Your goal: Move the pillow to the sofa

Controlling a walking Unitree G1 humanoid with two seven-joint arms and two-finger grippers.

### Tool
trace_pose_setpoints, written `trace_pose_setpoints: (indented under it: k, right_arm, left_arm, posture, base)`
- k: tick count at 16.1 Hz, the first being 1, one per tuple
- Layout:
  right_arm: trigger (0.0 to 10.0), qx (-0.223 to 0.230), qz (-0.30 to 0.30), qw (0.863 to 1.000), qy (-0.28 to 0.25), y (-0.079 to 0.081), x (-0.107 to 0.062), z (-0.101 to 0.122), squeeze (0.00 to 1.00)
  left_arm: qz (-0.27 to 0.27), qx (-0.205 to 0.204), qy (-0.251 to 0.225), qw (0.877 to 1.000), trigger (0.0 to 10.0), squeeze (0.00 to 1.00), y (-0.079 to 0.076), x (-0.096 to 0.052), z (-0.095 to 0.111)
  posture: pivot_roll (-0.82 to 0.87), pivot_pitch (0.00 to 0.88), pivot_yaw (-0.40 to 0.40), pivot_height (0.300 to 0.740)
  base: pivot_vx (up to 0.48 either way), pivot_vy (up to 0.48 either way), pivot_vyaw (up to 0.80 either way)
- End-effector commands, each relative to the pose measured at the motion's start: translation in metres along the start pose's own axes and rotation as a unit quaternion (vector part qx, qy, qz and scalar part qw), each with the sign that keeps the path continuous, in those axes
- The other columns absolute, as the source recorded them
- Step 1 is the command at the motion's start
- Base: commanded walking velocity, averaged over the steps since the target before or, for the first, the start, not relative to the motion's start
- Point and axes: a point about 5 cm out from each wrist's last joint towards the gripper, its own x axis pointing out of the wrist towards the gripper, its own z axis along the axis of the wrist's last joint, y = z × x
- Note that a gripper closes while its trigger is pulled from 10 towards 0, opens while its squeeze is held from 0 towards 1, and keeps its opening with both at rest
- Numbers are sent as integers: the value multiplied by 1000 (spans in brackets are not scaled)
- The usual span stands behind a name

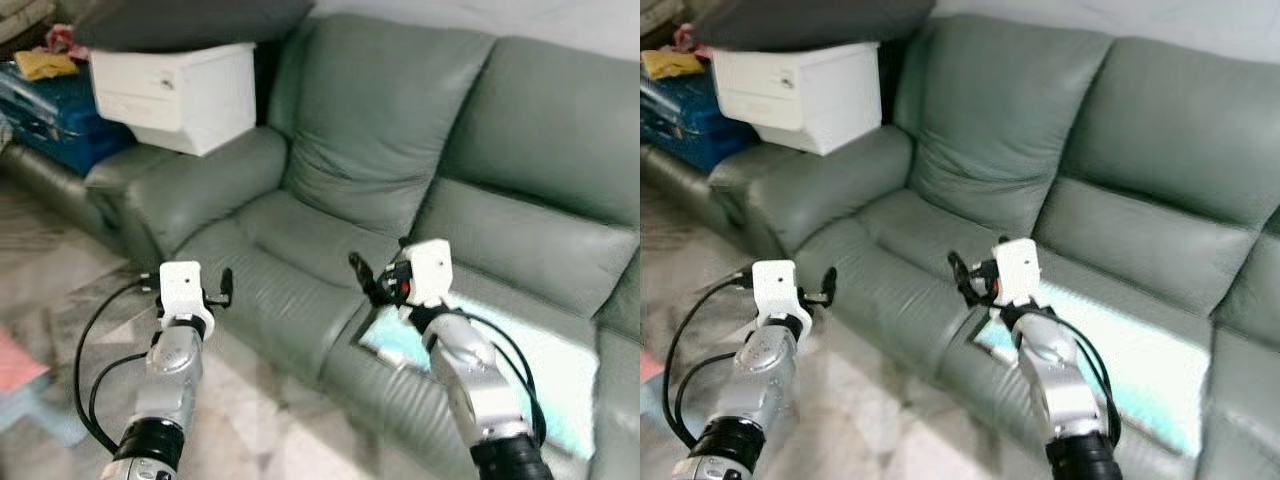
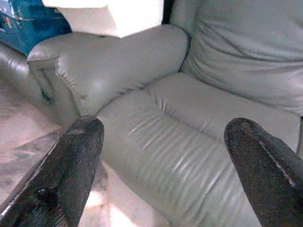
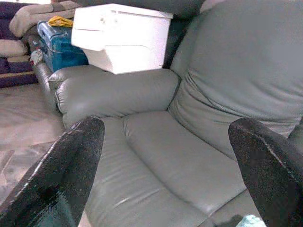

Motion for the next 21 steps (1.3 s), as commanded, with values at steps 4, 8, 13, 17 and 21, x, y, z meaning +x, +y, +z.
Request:
trace_pose_setpoints:
  k: [4, 8, 13, 17, 21]
  right_arm:
    - [10000, 0, -11, 1000, 2, -6, -3, 0, 0]
    - [10000, 1, -11, 1000, 0, -6, -2, 0, 0]
    - [10000, 0, -11, 1000, -2, -5, -2, 1, 0]
    - [10000, -3, -9, 1000, -4, -5, -2, 1, 0]
    - [10000, -12, -2, 1000, -5, -3, -2, 1, 0]
  left_arm:
    - [-5, 1, 0, 1000, 10000, 0, -7, 1, 1]
    - [-3, 4, -1, 1000, 10000, 0, -7, 2, 1]
    - [-5, 19, -12, 1000, 10000, 0, -8, 2, 4]
    - [-2, 20, -15, 1000, 10000, 0, -9, 2, 5]
    - [1, 20, -25, 999, 10000, 0, -11, 2, 7]
  posture:
    - [-163, 0, 31, 740]
    - [-162, 0, 33, 740]
    - [-161, 0, 35, 740]
    - [-162, 0, 35, 740]
    - [-166, 0, 33, 740]
  base:
    - [0, 480, 0]
    - [0, 480, 0]
    - [0, 384, 0]
    - [0, 0, 109]
    - [0, 0, 800]
